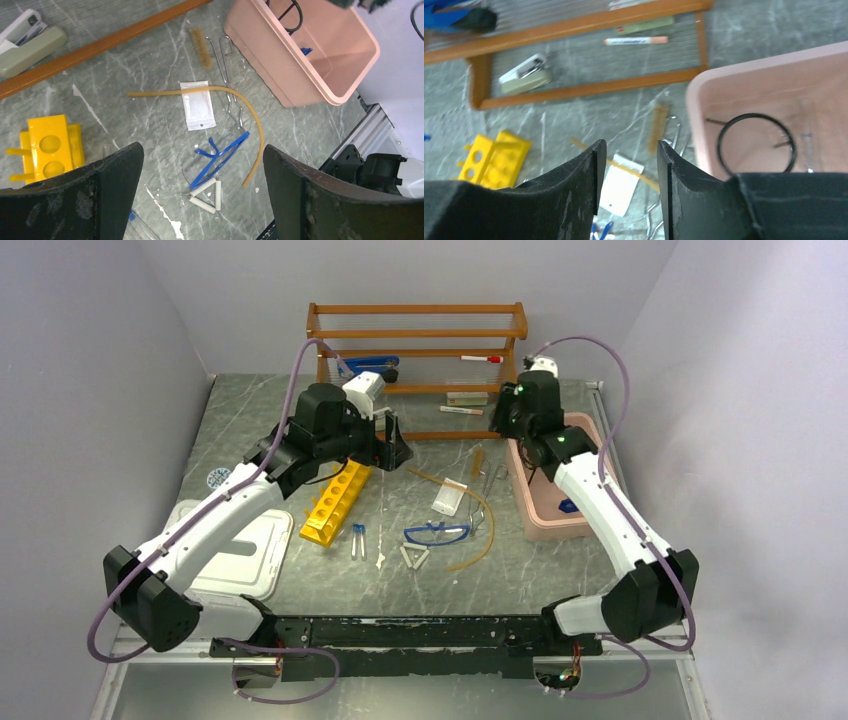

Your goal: Organize the chemistry lab equipment

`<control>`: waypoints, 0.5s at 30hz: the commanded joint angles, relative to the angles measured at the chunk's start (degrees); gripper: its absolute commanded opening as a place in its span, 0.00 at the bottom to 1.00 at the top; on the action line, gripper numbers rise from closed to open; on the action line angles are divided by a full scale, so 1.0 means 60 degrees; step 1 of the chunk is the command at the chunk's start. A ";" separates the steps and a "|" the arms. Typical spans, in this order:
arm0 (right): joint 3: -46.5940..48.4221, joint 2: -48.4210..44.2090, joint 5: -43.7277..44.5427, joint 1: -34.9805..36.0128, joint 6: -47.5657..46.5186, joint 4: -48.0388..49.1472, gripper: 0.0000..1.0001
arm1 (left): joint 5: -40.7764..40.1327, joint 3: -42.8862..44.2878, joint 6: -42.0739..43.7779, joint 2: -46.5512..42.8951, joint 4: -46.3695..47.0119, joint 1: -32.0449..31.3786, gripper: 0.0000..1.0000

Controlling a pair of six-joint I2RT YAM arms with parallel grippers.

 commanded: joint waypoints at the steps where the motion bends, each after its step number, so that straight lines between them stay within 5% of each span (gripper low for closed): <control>1: -0.0120 -0.0565 0.0314 0.1391 0.0144 -0.0601 0.46 | -0.0679 -0.0292 -0.0147 -0.0439 -0.0190 0.0003 0.90; 7: -0.1355 -0.0580 0.0024 0.2900 -0.0220 -0.1032 0.48 | -0.0331 -0.1505 -0.0929 -0.0939 0.0495 0.0004 0.84; 15: -0.2977 -0.0365 0.0867 0.3777 0.4005 -0.2093 0.48 | 0.1217 -0.2836 -0.1382 -0.0838 0.1500 -0.0012 0.72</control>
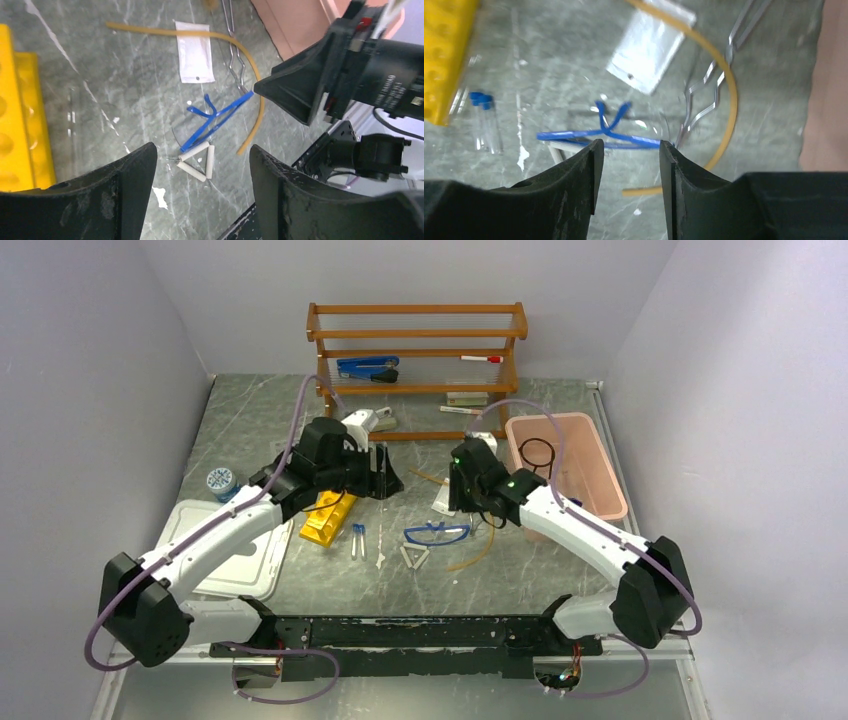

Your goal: Organize the chemistry lab equipment

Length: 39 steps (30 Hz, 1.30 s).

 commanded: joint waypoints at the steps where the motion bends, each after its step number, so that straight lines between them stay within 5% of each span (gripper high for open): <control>1: -0.0679 -0.0020 0.0667 0.0180 0.3189 -0.0746 0.48 | 0.1253 -0.0544 -0.0236 0.0134 0.1022 -0.0012 0.70; 8: -0.1488 -0.0229 0.0935 0.0353 0.6331 -0.0452 0.38 | 0.1964 -0.0863 -0.0001 0.1292 0.1359 -0.0129 0.59; 11: -0.1571 0.0160 0.1325 0.0375 0.6797 -0.0634 0.40 | 0.2138 -0.0820 0.0088 0.1852 0.1509 -0.0282 0.56; 25: -0.1967 0.1152 0.1322 0.0407 0.6686 -0.0088 0.56 | 0.1729 -0.0825 0.0581 0.3161 0.1396 -0.1103 0.49; 39: -0.2430 0.1486 0.0290 0.0400 0.4827 0.2176 0.52 | 0.1821 -0.0891 0.0662 0.3558 0.1014 -0.1194 0.42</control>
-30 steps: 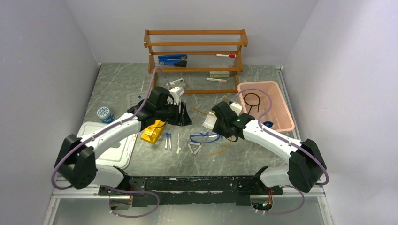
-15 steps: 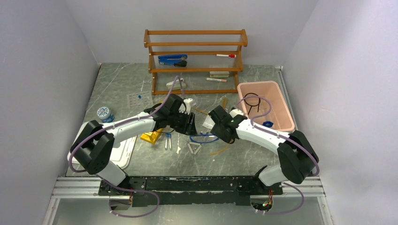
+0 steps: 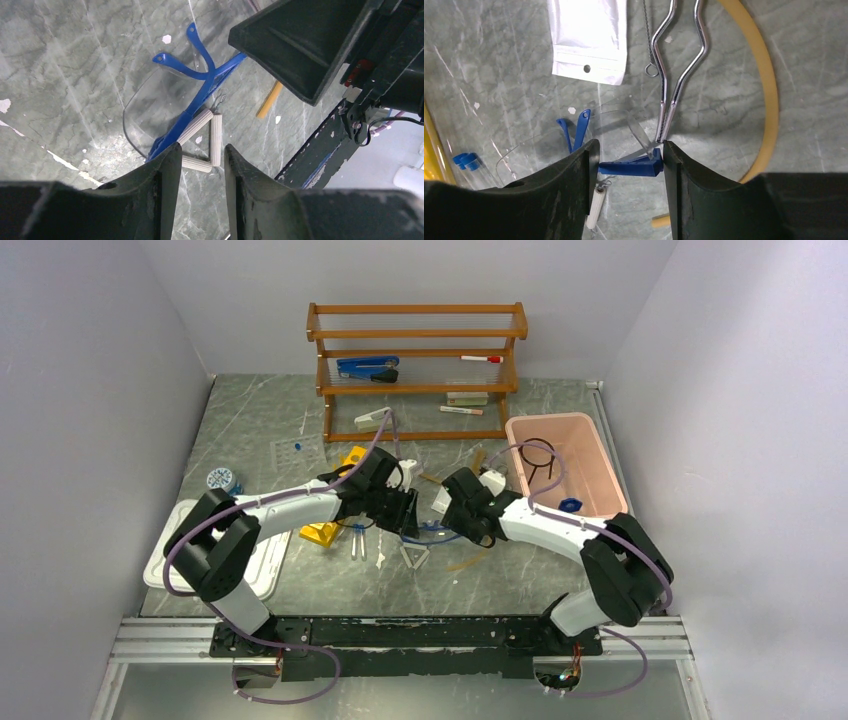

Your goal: Organize the chemistry lab equipment

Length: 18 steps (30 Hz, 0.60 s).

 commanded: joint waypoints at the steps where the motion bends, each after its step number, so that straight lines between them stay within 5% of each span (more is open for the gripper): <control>1: -0.0030 0.0274 -0.0093 0.0066 -0.0848 0.0717 0.51 | 0.0091 -0.0111 0.0207 -0.0172 -0.0105 -0.0057 0.45; 6: 0.0001 0.0589 -0.0374 0.0071 -0.1990 0.1116 0.52 | -0.0040 -0.0097 0.0365 -0.0350 -0.0256 -0.0060 0.53; 18: -0.0559 -0.0111 -0.0614 0.0065 -0.1671 0.1705 0.58 | -0.0628 0.0021 0.0415 -0.0583 -0.0632 -0.0061 0.47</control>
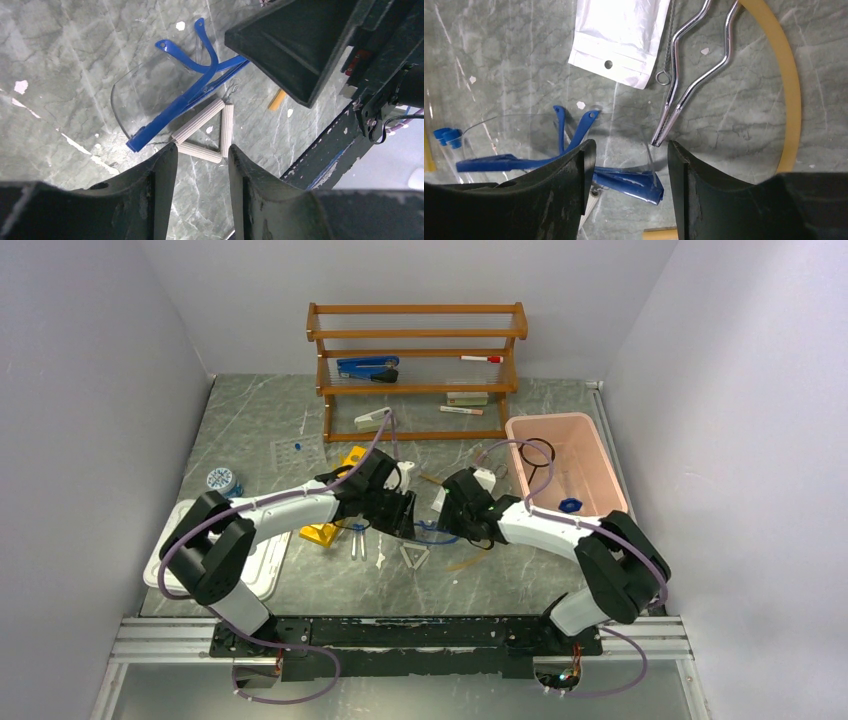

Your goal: Organize the chemistry lab equipment

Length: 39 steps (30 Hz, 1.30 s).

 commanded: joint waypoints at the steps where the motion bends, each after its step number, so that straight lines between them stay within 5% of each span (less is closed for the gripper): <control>1: -0.0263 -0.0555 -0.0042 0.0054 0.0165 0.0299 0.59 | -0.0332 0.0139 0.0230 -0.0455 -0.0300 -0.0047 0.48; 7: -0.0525 -0.1084 -0.0549 0.0049 -0.0247 0.0458 0.58 | -0.0705 0.0350 0.0079 -0.0756 -0.0557 -0.0046 0.54; 17: -0.0688 -0.1458 -0.1446 0.0061 -0.0432 -0.0667 0.34 | -0.2702 0.0128 -0.0517 -0.0874 -0.0470 0.0056 0.49; 28: -0.1010 -0.1982 -0.1451 0.0064 0.0040 -0.0909 0.50 | -0.2583 -0.0080 -0.0804 -0.0415 0.0176 0.0164 0.50; 39: 0.0006 -0.1896 -0.1099 0.0057 -0.1366 -0.0668 0.49 | -0.2435 -0.0926 -0.0807 -0.0085 0.3369 0.0170 0.43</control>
